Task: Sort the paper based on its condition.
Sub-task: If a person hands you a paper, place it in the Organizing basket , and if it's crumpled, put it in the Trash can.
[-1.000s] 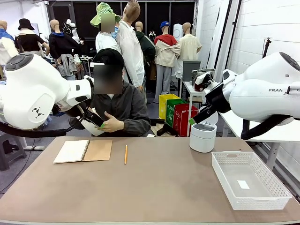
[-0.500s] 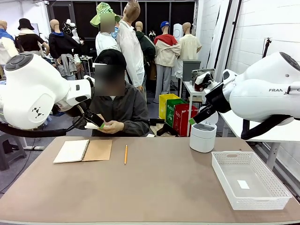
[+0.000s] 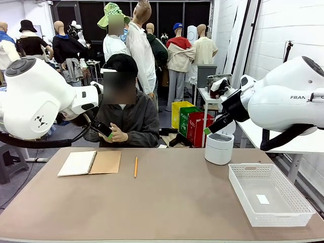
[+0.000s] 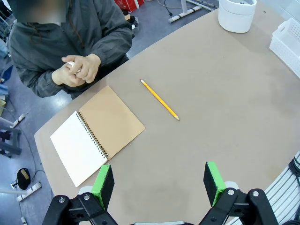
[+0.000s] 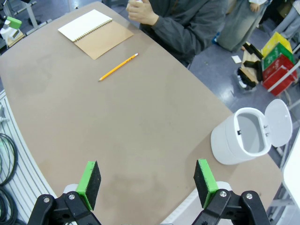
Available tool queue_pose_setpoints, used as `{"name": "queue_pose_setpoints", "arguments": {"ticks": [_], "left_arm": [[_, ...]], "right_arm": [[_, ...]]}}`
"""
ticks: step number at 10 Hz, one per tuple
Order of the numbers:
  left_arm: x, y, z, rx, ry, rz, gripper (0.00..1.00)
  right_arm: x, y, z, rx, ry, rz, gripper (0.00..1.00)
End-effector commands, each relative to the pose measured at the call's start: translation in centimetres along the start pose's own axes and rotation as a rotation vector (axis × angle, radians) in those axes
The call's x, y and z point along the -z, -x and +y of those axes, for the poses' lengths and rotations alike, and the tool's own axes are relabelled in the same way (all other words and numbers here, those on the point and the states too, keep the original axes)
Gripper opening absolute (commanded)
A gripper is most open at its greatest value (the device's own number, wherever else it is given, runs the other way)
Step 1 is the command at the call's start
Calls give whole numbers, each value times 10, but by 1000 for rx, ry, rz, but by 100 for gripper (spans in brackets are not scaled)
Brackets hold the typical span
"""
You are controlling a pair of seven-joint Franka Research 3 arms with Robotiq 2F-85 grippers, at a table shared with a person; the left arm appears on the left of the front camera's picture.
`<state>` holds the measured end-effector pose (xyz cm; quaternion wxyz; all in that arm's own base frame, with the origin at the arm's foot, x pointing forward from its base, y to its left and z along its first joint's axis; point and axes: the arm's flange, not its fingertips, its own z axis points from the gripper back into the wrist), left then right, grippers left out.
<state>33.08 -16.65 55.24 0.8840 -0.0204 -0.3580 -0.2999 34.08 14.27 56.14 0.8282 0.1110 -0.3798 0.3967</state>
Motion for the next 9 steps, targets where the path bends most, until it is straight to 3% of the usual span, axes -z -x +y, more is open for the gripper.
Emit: {"name": "queue_pose_setpoints", "arguments": {"ticks": [1,9], "left_arm": [[0,0,0,0,-5,1,100],[0,0,0,0,-5,1,100]], "right_arm": [[0,0,0,0,-4,1,100],[0,0,0,0,-4,1,100]]}}
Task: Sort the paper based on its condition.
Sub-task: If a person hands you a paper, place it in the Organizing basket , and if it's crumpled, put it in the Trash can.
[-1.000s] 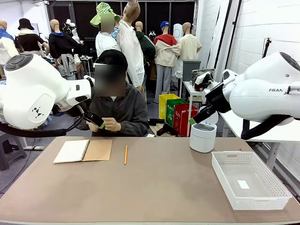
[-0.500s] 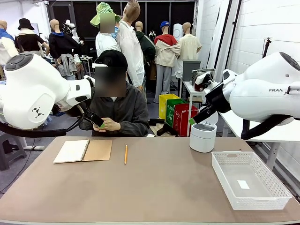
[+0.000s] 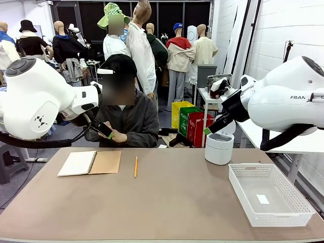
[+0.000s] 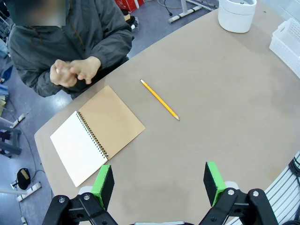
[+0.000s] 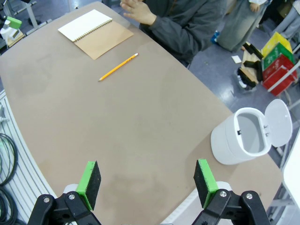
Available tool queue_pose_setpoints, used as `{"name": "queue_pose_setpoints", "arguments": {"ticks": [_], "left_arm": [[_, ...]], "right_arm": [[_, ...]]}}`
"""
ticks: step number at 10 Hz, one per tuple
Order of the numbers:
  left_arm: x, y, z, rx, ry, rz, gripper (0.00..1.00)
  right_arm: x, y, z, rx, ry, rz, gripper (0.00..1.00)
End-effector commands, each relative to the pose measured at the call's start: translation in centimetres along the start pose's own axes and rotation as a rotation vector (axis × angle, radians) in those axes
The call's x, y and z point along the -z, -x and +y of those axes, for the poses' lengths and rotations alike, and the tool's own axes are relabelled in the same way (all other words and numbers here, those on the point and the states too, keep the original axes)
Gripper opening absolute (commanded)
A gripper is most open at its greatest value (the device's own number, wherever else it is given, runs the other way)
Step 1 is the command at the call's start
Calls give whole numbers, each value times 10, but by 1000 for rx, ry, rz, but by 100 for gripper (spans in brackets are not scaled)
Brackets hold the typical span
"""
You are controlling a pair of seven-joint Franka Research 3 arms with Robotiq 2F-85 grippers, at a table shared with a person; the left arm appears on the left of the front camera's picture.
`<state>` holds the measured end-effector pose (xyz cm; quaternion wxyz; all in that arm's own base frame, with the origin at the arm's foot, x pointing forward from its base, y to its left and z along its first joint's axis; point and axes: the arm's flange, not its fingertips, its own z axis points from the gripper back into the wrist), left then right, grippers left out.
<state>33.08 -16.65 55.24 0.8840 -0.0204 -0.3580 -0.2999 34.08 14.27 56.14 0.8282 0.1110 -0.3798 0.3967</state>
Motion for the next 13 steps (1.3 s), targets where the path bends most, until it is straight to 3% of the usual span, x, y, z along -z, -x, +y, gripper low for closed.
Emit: {"name": "queue_pose_setpoints", "arguments": {"ticks": [1,13], "left_arm": [[0,0,0,0,-5,1,100],[0,0,0,0,-5,1,100]], "right_arm": [[0,0,0,0,-4,1,100],[0,0,0,0,-4,1,100]]}}
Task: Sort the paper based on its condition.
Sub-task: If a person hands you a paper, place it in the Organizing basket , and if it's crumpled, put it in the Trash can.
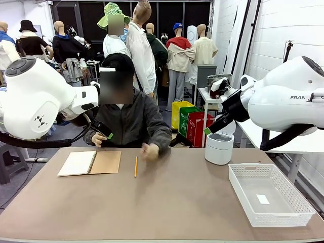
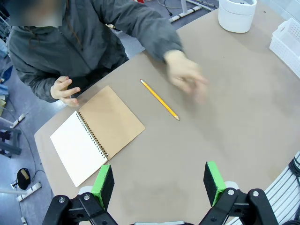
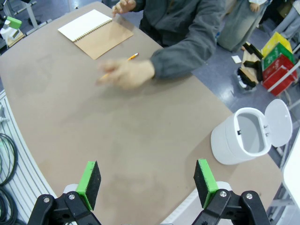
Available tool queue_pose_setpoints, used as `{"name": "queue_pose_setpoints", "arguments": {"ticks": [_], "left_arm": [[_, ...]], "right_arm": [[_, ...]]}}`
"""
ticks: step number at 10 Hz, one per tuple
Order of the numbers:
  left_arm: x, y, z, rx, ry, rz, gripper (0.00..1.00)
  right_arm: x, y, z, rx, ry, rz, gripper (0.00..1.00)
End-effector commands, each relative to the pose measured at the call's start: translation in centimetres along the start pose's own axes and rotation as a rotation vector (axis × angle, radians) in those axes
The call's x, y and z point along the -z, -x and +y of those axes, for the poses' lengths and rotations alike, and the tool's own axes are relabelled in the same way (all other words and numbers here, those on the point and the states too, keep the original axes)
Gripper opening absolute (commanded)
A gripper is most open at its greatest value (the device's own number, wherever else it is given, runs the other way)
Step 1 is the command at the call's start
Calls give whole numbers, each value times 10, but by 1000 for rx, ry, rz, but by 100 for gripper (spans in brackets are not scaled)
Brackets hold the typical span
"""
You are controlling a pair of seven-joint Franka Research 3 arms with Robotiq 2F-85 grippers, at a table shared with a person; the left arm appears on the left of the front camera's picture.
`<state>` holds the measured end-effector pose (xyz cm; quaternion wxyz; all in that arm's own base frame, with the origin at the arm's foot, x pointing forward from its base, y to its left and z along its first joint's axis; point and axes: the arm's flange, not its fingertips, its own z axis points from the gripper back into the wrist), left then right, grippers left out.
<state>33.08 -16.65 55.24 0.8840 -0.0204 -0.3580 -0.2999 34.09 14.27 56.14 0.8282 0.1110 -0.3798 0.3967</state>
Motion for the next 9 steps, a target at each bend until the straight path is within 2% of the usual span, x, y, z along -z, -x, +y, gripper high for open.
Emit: {"name": "queue_pose_setpoints", "arguments": {"ticks": [1,9], "left_arm": [[0,0,0,0,-5,1,100],[0,0,0,0,-5,1,100]], "right_arm": [[0,0,0,0,-4,1,100],[0,0,0,0,-4,1,100]]}}
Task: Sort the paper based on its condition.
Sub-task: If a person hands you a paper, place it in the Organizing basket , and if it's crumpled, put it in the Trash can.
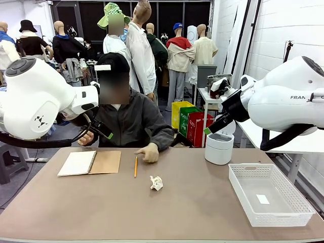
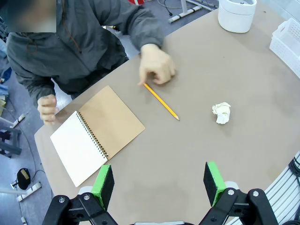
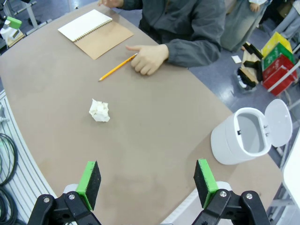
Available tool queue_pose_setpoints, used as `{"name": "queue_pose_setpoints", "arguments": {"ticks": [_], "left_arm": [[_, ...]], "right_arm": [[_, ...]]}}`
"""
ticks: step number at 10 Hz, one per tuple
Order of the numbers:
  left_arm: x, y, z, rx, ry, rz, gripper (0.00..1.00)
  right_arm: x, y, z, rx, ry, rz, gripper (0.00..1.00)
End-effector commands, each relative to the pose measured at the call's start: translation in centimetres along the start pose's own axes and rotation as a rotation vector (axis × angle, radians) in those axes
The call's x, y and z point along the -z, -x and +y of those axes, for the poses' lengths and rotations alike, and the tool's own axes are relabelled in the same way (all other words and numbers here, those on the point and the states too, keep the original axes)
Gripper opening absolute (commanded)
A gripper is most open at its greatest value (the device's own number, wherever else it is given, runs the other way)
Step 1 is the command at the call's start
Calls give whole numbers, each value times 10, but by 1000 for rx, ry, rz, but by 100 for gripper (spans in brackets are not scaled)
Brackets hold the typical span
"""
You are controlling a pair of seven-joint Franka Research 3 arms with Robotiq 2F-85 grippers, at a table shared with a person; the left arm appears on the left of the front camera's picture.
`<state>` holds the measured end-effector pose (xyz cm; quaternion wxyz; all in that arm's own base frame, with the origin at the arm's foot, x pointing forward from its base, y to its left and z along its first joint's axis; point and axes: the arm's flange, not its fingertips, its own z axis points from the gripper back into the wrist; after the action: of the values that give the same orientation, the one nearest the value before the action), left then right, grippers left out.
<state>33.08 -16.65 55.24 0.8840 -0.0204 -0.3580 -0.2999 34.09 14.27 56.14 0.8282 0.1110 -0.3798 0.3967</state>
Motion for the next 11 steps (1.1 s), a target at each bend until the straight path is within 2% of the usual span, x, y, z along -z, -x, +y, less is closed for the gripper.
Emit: {"name": "queue_pose_setpoints", "arguments": {"ticks": [1,11], "left_arm": [[0,0,0,0,-5,1,100],[0,0,0,0,-5,1,100]], "right_arm": [[0,0,0,0,-4,1,100],[6,-6,5,-22,-2,19,100]]}}
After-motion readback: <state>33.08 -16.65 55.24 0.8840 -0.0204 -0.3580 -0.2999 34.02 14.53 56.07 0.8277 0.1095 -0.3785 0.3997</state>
